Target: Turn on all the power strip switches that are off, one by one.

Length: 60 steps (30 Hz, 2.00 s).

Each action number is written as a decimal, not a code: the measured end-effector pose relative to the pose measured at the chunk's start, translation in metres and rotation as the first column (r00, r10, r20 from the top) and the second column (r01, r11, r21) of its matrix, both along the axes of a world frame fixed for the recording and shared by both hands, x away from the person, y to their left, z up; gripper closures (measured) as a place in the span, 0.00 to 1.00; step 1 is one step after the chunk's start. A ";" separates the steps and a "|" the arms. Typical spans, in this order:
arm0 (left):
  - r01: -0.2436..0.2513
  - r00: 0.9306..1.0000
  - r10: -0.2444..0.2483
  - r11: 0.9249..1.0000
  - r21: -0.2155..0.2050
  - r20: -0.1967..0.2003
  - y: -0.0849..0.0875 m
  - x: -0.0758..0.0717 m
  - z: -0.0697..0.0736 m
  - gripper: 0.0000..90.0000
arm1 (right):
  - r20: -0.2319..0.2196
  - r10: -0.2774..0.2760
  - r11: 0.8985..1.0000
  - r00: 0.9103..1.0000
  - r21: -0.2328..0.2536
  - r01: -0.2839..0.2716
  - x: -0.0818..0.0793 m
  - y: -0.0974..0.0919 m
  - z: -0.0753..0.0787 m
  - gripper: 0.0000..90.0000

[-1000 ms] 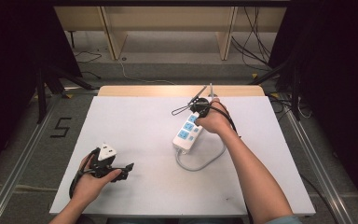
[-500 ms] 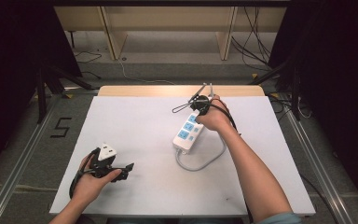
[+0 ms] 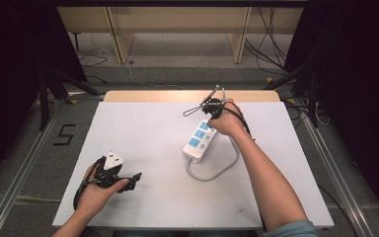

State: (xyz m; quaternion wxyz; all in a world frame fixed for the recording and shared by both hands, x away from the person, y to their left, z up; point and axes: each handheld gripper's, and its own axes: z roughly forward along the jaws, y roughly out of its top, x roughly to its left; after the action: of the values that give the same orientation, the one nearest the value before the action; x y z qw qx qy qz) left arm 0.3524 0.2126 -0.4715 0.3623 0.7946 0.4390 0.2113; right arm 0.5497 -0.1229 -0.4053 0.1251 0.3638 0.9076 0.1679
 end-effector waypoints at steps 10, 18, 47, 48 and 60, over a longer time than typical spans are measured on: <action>0.000 1.000 0.000 1.000 0.001 -0.001 0.000 0.000 0.000 0.19 | 0.005 -0.008 1.000 1.000 -0.003 0.008 0.007 -0.001 0.002 1.00; 0.001 1.000 -0.001 1.000 0.001 -0.001 0.000 0.000 0.000 0.19 | 0.005 -0.020 1.000 1.000 -0.002 0.020 0.011 -0.002 0.001 1.00; 0.003 1.000 -0.003 1.000 0.000 -0.003 0.000 0.000 0.000 0.19 | -0.026 -0.045 0.999 0.999 -0.008 0.045 0.022 -0.006 -0.012 1.00; 0.004 1.000 -0.004 1.000 0.000 -0.003 0.000 0.000 0.000 0.19 | -0.026 -0.044 0.999 0.999 -0.013 0.044 0.022 -0.006 -0.012 1.00; 0.003 1.000 -0.003 1.000 0.001 -0.004 0.000 0.000 0.000 0.19 | -0.047 -0.035 0.999 0.998 -0.028 0.033 0.022 -0.004 -0.016 1.00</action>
State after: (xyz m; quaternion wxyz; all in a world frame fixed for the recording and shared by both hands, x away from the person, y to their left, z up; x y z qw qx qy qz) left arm 0.3524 0.2130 -0.4715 0.3614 0.7959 0.4383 0.2095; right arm 0.5720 -0.1271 -0.4214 0.1112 0.3814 0.9062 0.1448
